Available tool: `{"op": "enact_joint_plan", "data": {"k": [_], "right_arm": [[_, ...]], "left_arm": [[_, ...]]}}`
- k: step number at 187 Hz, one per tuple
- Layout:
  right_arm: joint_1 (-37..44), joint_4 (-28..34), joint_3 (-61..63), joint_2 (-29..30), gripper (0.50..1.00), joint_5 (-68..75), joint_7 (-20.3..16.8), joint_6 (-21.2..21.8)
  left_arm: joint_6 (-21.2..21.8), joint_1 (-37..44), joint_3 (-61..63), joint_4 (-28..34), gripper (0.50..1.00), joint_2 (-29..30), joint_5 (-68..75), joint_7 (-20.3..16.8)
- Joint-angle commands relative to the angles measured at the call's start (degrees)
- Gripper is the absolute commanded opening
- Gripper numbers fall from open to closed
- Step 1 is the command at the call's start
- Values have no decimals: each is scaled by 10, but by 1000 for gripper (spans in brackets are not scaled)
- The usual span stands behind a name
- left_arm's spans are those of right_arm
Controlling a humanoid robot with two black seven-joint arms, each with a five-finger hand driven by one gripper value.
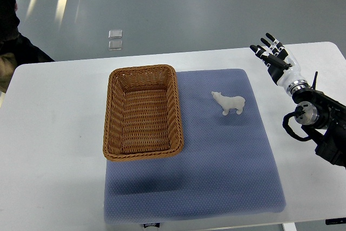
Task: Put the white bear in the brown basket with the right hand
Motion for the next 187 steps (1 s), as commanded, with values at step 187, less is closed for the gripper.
{"op": "enact_joint_plan", "data": {"k": [187], "right_arm": [[7, -1, -2, -6, 921, -7, -1, 5]], "left_arm": [[0, -1, 1, -1, 1000, 0, -1, 0]]}}
